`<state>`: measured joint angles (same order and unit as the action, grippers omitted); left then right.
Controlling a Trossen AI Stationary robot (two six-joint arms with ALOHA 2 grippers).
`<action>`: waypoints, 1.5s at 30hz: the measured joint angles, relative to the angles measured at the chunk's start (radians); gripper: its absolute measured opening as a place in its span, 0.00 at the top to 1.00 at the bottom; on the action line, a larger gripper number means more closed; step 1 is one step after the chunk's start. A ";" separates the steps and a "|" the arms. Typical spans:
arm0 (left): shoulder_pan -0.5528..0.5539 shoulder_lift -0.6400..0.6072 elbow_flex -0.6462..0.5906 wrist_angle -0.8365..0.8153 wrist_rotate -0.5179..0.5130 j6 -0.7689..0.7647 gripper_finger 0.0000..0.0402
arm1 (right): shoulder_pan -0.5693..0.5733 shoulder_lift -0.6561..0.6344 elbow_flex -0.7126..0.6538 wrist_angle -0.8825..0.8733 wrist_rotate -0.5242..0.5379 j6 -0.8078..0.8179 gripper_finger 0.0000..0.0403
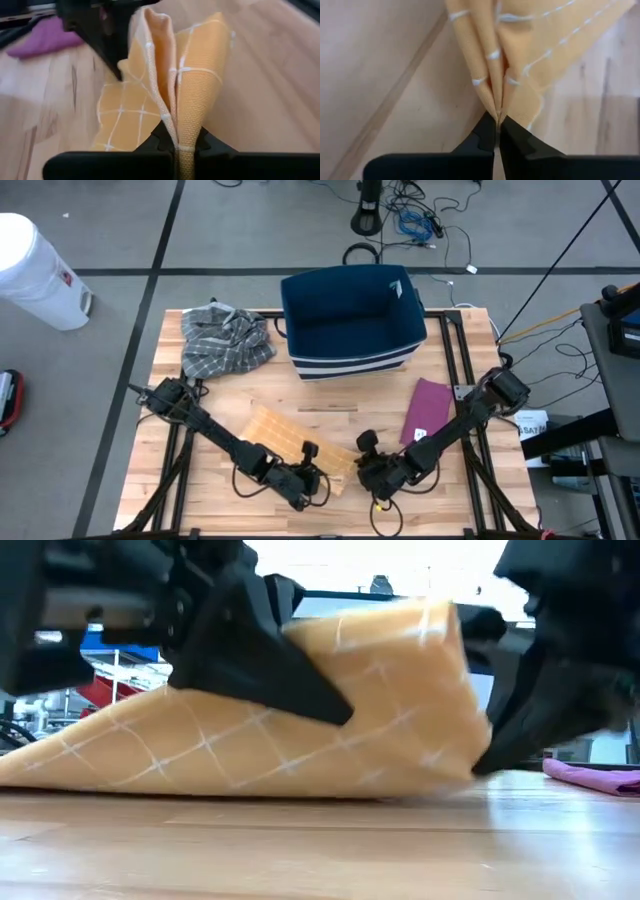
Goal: Fold towel
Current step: Fold the yellow towel
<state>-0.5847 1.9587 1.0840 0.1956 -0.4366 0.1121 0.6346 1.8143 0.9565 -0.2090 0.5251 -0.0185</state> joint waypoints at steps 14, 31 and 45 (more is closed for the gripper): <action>-0.036 -0.001 0.002 0.150 0.001 0.148 0.97 | 0.092 -0.247 0.055 -0.120 -0.172 0.085 1.00; -0.098 -0.004 -0.003 0.044 0.138 0.180 0.99 | 0.122 -0.227 0.070 0.043 -0.512 0.252 1.00; -0.156 0.018 -0.037 0.050 0.092 0.105 0.99 | 0.049 -0.160 0.070 0.196 -0.360 0.126 1.00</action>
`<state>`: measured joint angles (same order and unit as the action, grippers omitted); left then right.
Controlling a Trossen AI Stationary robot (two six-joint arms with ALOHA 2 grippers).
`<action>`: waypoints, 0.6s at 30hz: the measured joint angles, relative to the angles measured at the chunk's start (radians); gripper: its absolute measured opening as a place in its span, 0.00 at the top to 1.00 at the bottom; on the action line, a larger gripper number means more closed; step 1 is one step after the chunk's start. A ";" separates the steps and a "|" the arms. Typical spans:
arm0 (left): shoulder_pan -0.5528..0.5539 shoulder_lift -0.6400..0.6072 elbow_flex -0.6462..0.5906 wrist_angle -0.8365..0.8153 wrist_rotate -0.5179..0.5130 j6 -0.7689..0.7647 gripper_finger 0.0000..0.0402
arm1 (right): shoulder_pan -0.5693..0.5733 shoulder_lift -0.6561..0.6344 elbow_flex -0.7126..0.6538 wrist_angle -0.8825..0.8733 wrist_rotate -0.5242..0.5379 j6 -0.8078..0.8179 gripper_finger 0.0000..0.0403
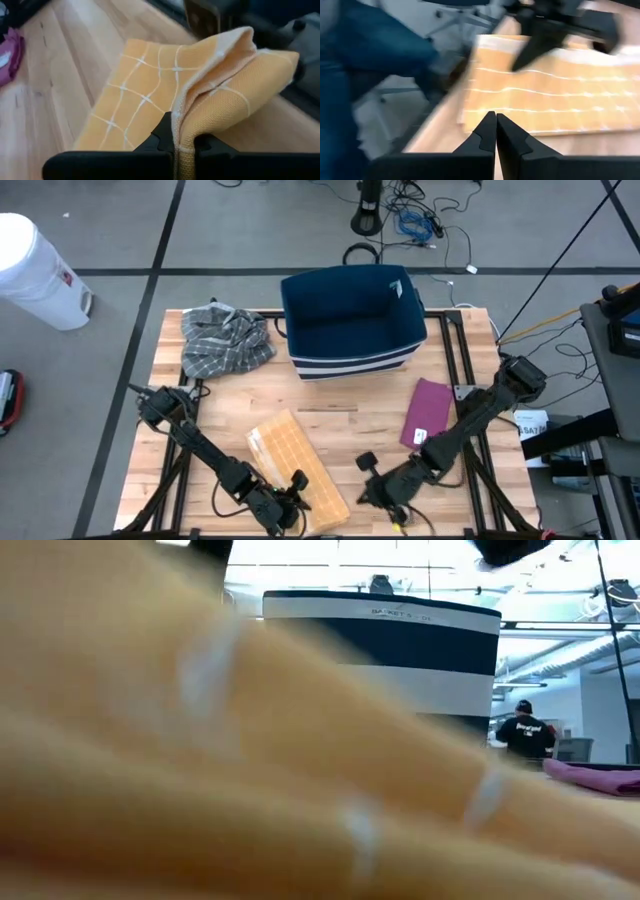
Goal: Fold towel
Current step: Fold the yellow towel
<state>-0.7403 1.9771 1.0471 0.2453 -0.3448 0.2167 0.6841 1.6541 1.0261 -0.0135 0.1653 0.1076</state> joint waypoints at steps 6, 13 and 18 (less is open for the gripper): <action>-0.002 0.002 -0.001 0.010 -0.008 0.025 0.99 | -0.079 0.014 -0.002 -0.033 0.011 0.020 1.00; 0.003 0.002 0.000 0.028 -0.009 0.081 0.99 | -0.139 0.009 -0.001 -0.008 0.004 -0.095 1.00; 0.016 0.002 0.000 0.039 -0.010 0.108 0.99 | -0.220 0.009 -0.001 -0.003 -0.046 -0.167 1.00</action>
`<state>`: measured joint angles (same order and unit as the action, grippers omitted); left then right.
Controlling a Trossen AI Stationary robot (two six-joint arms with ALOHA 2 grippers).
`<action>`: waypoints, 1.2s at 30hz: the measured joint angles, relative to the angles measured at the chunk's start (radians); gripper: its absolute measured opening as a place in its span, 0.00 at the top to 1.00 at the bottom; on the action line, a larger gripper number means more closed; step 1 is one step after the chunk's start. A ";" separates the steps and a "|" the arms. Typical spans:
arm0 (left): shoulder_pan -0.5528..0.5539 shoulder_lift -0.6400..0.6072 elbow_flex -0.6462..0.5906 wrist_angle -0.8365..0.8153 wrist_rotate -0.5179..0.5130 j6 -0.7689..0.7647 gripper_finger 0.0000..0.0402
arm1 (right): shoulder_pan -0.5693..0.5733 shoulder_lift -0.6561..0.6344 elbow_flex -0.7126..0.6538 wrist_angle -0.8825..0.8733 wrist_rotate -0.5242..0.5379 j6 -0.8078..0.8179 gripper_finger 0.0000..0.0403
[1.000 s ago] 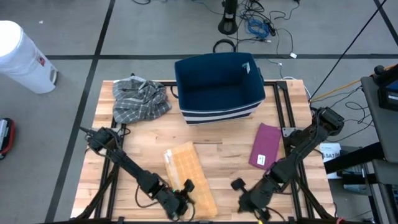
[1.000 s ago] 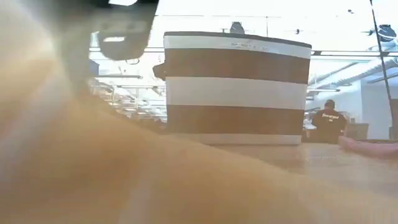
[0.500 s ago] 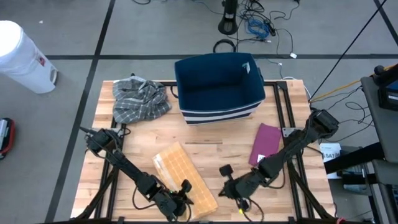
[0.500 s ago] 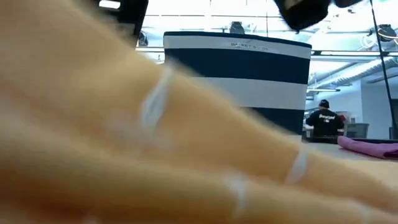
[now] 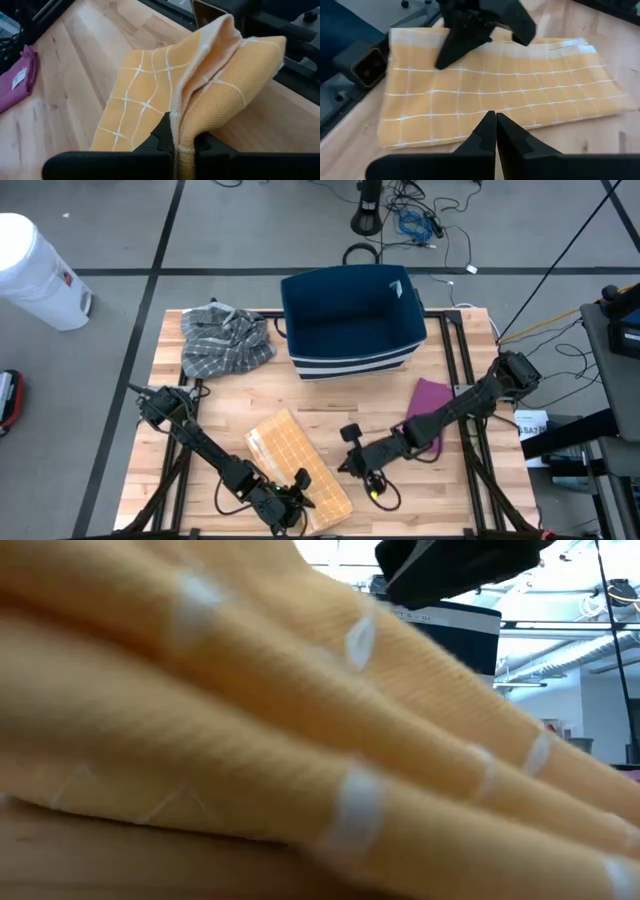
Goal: Fold towel
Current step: Fold the yellow towel
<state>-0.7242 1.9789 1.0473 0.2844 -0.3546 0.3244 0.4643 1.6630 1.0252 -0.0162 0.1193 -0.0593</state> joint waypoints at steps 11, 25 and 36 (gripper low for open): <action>-0.005 0.000 0.001 0.001 -0.007 0.003 0.99 | -0.166 0.088 0.001 0.191 -0.282 -0.110 1.00; -0.010 -0.002 0.001 0.005 -0.046 0.002 0.99 | -0.215 0.366 0.000 0.526 -0.401 -0.100 1.00; -0.008 -0.002 0.001 0.009 -0.065 0.000 0.99 | -0.235 0.375 0.000 0.596 -0.380 -0.125 1.00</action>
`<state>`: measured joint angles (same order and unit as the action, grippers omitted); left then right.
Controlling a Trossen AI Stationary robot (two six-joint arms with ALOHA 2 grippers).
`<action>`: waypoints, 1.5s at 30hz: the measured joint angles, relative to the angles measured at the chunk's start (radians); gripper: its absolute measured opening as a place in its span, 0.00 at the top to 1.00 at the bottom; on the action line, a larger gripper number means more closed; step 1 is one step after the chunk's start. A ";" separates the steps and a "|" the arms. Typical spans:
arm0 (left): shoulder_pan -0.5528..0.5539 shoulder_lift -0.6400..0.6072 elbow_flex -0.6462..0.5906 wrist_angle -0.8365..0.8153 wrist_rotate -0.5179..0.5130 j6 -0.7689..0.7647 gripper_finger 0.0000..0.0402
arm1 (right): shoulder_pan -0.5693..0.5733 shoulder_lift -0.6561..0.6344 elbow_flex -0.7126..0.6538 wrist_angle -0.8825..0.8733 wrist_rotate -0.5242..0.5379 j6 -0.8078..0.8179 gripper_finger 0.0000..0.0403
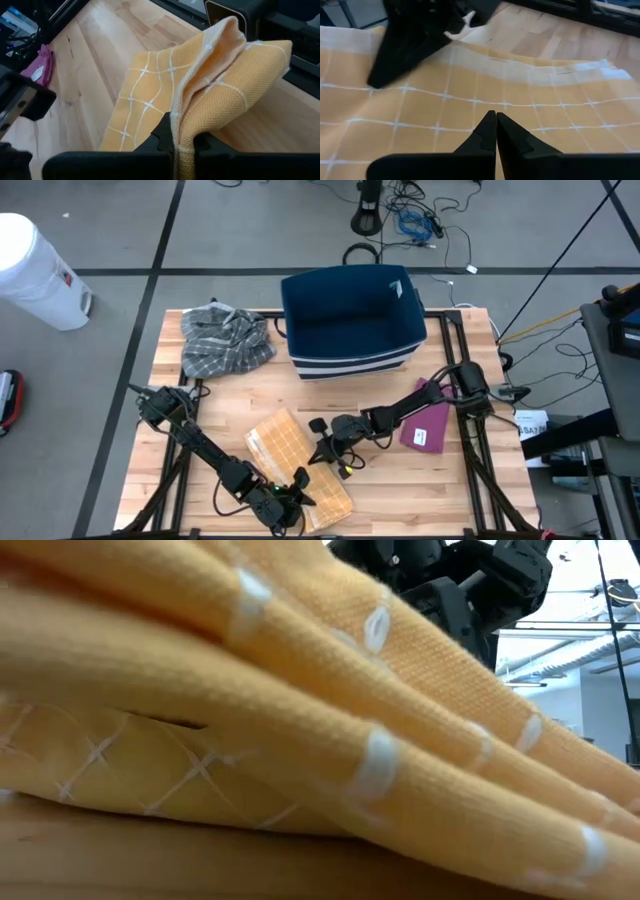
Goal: Fold towel
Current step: Fold the yellow towel
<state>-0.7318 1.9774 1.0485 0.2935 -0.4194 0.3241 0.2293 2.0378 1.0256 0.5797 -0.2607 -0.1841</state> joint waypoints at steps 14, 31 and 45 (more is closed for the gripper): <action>0.005 0.000 0.000 0.007 0.012 0.000 0.99 | -0.016 0.108 0.145 -0.231 0.011 0.033 1.00; -0.005 0.000 0.000 -0.109 -0.076 -0.002 0.99 | 0.029 0.049 0.183 -0.579 0.170 0.209 1.00; -0.002 0.000 -0.015 0.150 -0.101 0.024 0.99 | 0.067 -0.032 0.177 -0.747 0.260 0.348 1.00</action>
<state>-0.7343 1.9774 1.0336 0.4431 -0.5200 0.3485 0.2966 2.0058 1.2028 -0.1671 -0.0011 0.1642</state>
